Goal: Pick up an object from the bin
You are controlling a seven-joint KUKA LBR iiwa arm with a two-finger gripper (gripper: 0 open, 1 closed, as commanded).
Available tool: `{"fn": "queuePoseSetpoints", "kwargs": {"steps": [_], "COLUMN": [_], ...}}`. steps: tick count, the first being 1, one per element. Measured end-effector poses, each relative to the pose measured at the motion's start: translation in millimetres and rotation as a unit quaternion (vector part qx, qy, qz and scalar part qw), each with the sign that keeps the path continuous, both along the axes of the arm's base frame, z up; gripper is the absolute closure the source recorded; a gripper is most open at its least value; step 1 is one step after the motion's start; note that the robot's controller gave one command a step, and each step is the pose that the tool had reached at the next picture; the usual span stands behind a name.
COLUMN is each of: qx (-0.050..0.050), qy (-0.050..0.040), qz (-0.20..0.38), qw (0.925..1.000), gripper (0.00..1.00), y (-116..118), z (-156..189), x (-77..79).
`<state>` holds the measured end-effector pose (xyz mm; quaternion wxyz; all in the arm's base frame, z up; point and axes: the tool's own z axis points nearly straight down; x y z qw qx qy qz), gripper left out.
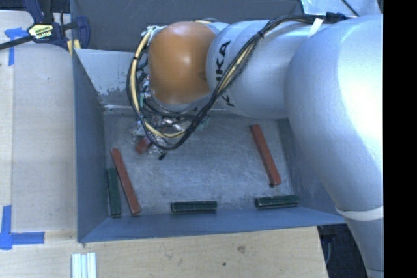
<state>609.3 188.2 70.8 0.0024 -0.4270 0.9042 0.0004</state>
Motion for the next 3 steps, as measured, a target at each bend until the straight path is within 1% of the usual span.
{"fn": "queuePoseSetpoints", "kwargs": {"steps": [1, 2, 3], "qx": [0.000, 0.000, 0.001], "qy": [0.0003, 0.0002, -0.0042], "qz": [0.000, 0.000, -0.024], "qw": [1.0000, 1.0000, 0.9997], "gripper": [0.00, 1.00, 1.00], "y": [-0.2, 0.2, -6.6], "z": [-0.2, 0.2, 189.9], "x": [-0.1, 0.1, -4.1]}}
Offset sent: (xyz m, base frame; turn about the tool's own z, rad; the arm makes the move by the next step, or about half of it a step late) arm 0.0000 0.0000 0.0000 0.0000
